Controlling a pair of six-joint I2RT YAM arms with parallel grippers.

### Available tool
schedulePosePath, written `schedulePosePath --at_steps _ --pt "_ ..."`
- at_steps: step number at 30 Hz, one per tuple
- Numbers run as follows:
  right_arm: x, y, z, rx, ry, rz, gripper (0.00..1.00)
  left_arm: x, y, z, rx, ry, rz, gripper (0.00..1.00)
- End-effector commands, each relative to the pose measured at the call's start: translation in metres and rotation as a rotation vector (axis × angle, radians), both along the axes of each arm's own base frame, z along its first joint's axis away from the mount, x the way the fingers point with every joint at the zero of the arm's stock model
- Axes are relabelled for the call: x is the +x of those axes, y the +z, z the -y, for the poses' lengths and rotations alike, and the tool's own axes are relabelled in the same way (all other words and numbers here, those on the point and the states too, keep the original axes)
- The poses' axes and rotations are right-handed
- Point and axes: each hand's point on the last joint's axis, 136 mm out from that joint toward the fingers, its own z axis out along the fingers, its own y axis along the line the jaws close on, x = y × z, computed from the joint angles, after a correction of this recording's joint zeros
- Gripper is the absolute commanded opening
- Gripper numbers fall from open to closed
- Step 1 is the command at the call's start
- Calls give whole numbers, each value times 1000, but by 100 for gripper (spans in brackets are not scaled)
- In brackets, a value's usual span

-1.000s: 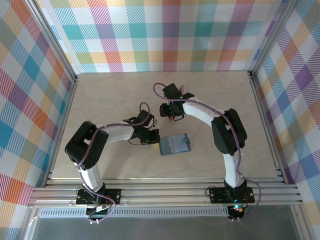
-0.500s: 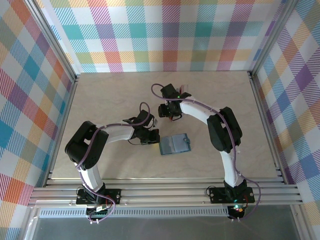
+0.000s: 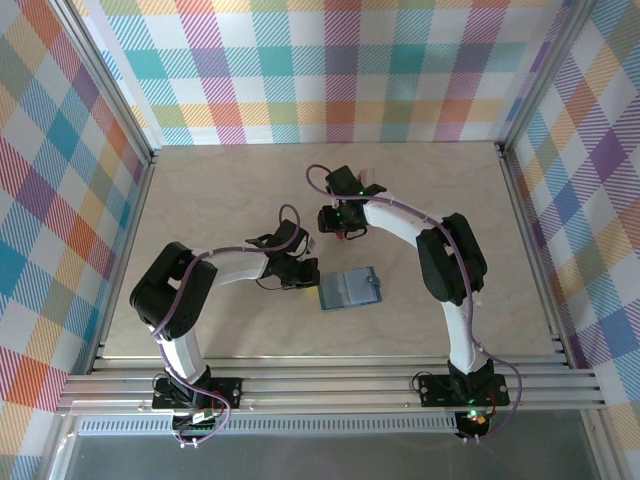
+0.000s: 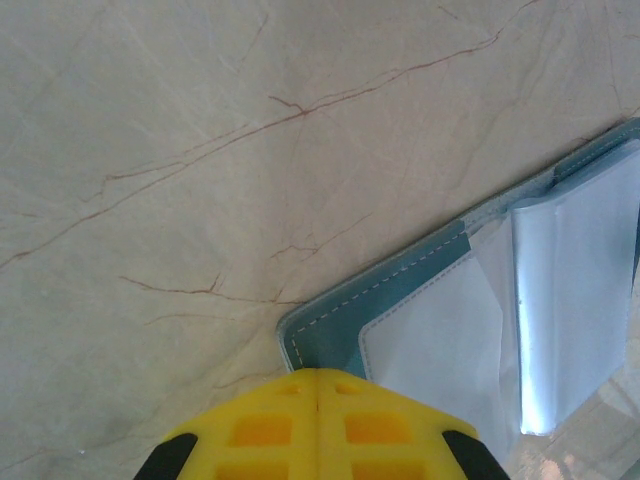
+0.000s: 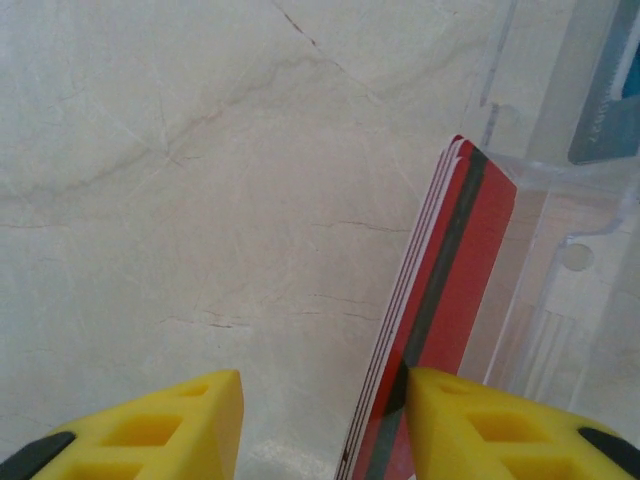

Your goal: Put the credit cards into the card holder

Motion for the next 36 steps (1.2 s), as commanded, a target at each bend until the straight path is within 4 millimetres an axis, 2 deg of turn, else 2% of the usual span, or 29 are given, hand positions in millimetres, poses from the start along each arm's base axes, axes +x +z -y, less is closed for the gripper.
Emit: schedulePosePath --at_steps 1,26,36 --pt "-10 7 -12 55 57 -6 45 -23 -33 -12 93 -10 -90 1" --pt "-14 22 -5 62 52 23 33 -22 -33 -12 94 -10 -91 1" --pt "-16 27 5 23 33 34 27 -22 -33 -12 96 -10 -90 1"
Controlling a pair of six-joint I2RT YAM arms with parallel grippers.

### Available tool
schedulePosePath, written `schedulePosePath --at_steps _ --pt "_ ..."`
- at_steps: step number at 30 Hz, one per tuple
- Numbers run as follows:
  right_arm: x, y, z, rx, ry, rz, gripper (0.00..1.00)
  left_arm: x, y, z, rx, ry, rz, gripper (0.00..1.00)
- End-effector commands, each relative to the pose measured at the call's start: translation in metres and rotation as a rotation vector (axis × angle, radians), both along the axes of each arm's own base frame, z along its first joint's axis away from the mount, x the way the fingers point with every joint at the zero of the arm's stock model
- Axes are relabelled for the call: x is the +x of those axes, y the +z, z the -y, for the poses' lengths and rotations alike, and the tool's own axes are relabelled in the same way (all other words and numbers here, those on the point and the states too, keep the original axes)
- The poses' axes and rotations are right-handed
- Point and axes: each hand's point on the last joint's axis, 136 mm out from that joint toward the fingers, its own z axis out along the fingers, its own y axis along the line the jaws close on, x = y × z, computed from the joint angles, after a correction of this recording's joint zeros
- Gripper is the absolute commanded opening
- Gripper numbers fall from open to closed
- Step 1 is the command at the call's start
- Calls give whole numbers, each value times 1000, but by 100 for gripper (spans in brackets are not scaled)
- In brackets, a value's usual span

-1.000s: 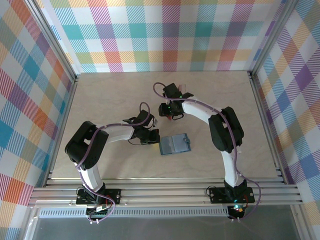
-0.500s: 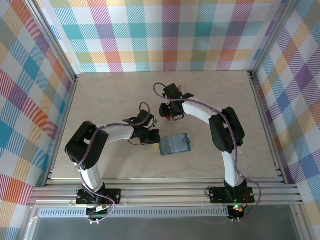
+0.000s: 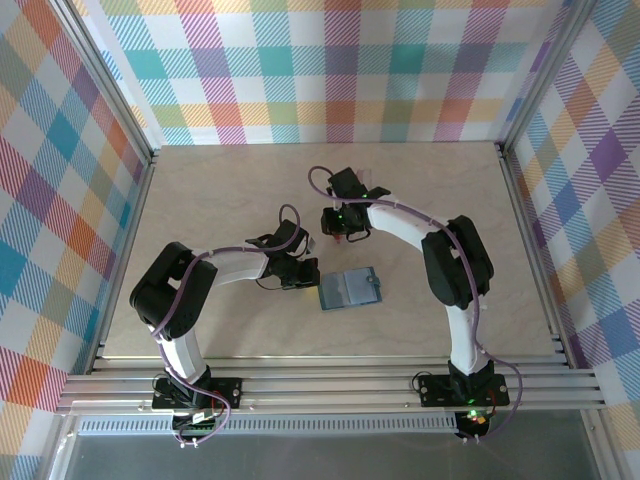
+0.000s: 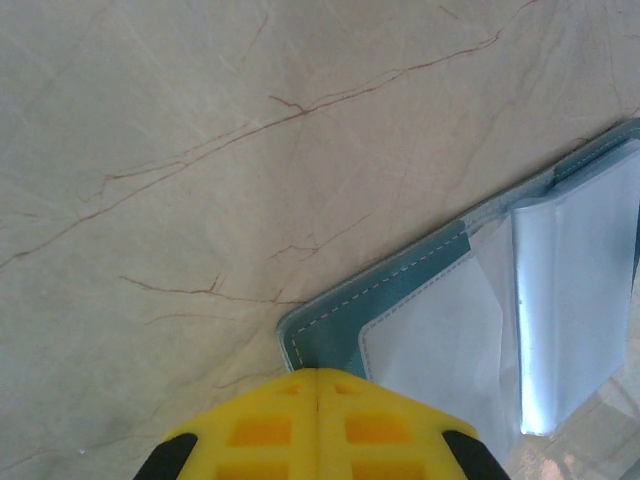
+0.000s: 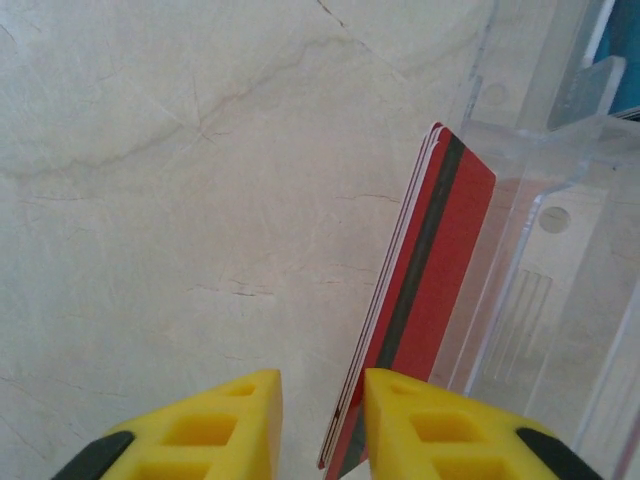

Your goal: Put the credit cards into the card holder

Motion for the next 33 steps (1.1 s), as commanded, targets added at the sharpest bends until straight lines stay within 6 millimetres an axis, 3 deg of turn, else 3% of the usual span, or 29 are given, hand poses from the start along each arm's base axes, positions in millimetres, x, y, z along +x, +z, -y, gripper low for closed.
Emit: schedulePosePath --at_steps 1,8,12,14,33 --pt "-4 19 6 -13 10 33 26 -22 -33 -12 95 -10 -90 1" --pt "-5 19 18 -71 -7 45 15 -22 -34 -14 98 -7 -92 1" --pt "-7 17 12 -53 19 25 29 -21 -33 -14 93 -5 -90 1" --pt "-6 14 10 -56 27 11 29 -20 -32 -14 94 -4 -88 1" --pt "-1 -4 13 -110 25 -10 20 -20 -31 -15 92 -1 -88 1"
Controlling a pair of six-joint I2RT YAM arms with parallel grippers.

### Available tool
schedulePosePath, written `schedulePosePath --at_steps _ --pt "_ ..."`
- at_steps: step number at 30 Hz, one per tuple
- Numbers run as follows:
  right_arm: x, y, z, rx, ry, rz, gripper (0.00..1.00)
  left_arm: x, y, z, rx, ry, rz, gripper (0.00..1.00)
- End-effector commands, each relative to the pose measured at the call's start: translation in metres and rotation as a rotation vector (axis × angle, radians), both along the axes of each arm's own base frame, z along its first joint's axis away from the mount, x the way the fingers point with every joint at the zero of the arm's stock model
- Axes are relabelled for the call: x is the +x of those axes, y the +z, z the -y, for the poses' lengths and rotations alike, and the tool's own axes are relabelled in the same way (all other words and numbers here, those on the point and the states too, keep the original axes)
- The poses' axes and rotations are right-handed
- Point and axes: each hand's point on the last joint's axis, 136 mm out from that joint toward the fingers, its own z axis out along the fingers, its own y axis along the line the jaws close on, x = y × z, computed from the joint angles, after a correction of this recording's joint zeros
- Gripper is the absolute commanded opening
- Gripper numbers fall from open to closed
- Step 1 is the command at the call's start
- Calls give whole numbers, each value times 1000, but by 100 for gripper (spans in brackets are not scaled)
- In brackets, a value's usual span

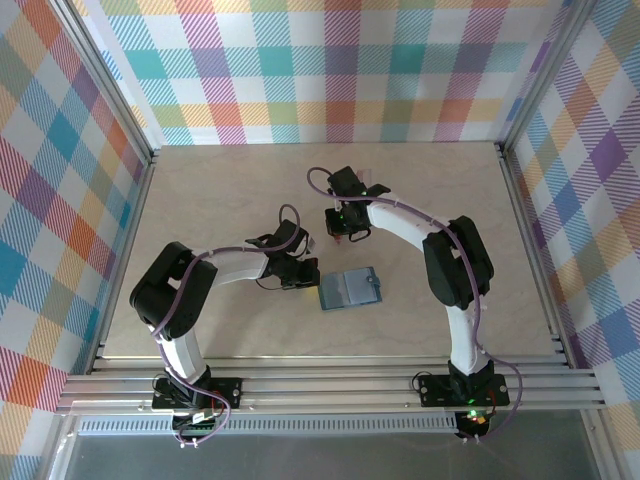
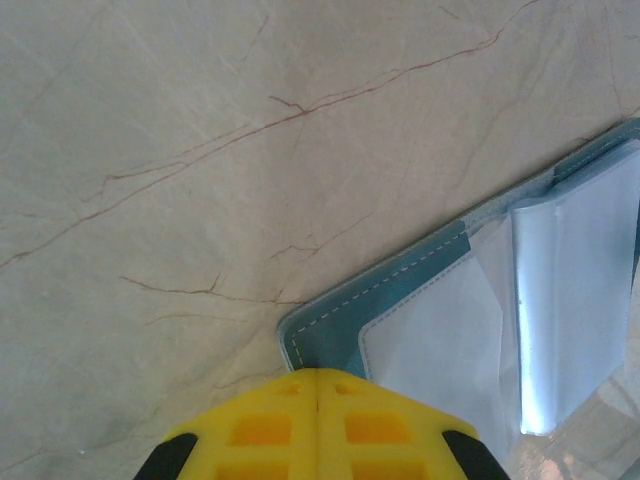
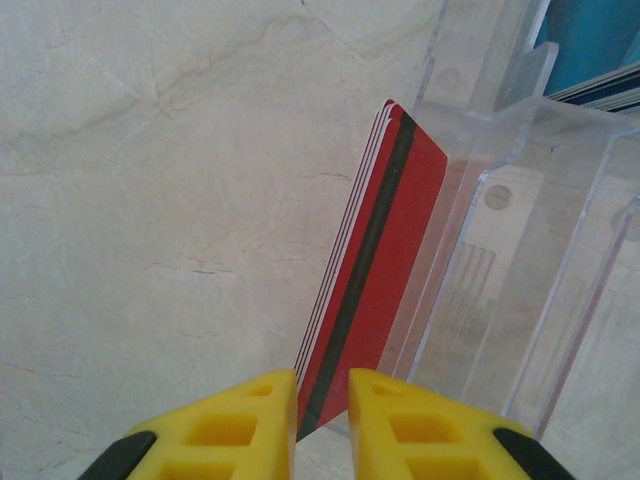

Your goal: Put the credit cards into the card holder

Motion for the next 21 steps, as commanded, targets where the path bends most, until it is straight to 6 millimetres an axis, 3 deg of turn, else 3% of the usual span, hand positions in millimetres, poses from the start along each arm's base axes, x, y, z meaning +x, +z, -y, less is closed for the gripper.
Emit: schedulePosePath --at_steps 1,9,15,18,21 --pt "1 -3 0 -19 14 -10 19 -20 -31 -15 91 -1 -86 0" --pt "2 -2 2 -24 12 -6 7 -19 -30 -16 90 3 -85 0" --pt "1 4 4 -18 8 2 4 -19 -30 -16 87 4 -87 0" --pt "0 9 0 12 14 0 19 -19 -29 -17 85 5 -83 0" --pt "1 11 -2 16 17 3 26 -19 -29 -17 85 8 -85 0"
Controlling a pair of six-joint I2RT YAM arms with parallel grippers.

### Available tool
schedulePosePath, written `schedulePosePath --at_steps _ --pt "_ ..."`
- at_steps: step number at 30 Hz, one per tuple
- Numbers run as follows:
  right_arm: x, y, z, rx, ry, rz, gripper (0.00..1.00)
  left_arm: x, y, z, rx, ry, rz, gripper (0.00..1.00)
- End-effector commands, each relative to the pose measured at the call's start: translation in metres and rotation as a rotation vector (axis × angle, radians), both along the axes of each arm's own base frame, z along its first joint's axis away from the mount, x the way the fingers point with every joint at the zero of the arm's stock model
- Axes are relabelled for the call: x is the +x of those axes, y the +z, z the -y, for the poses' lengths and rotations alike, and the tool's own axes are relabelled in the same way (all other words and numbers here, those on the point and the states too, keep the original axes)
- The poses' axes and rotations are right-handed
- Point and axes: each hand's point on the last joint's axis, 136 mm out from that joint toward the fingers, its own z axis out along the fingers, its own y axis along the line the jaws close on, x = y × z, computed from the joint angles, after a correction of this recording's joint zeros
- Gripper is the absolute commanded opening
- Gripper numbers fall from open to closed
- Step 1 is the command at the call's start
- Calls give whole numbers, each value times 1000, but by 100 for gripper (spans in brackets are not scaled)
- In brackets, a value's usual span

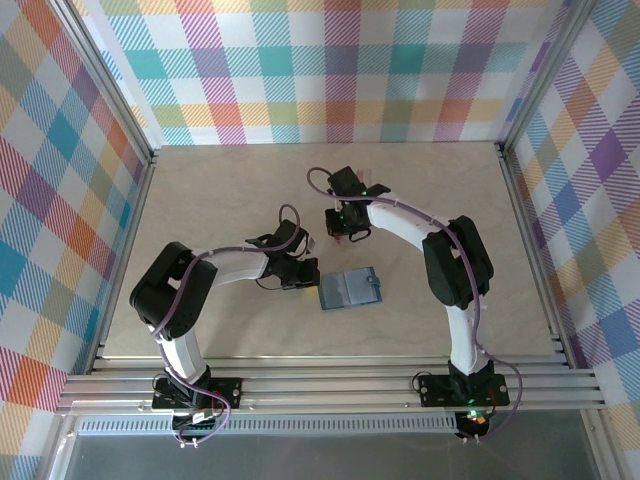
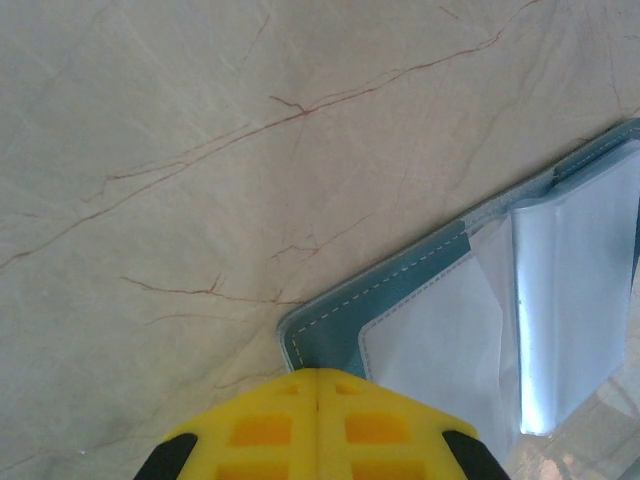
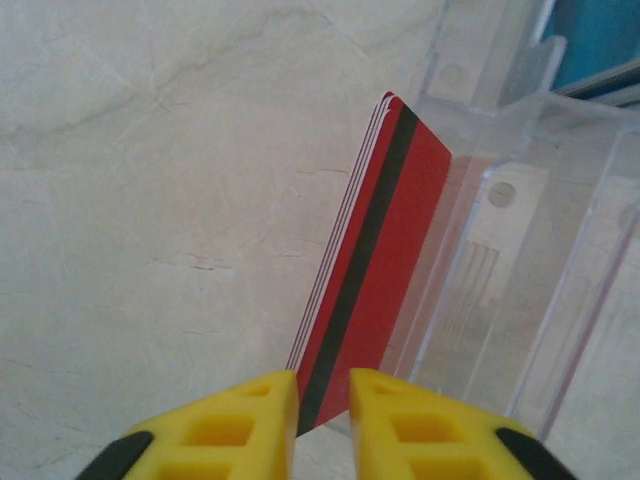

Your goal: Put the credit cards into the card holder

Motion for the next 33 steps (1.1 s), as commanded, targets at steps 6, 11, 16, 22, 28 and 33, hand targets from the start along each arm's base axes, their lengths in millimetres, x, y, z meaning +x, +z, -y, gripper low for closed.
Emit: schedulePosePath --at_steps 6,11,16,22,28,33 --pt "5 4 -4 -1 10 -10 31 -19 -29 -18 85 9 -85 0" --pt "5 4 -1 -19 -5 -6 31 -18 -27 -18 82 11 -80 0" --pt "3 11 -2 2 1 8 33 -19 -27 -18 81 9 -83 0" --pt "5 -2 -11 -30 26 -20 35 -18 -26 -18 81 10 -79 0" --pt "6 -10 -6 -65 17 -24 32 -18 -25 -18 79 10 -77 0" --pt "5 -6 -2 -77 14 -13 18 -18 -24 -19 80 12 -73 0"
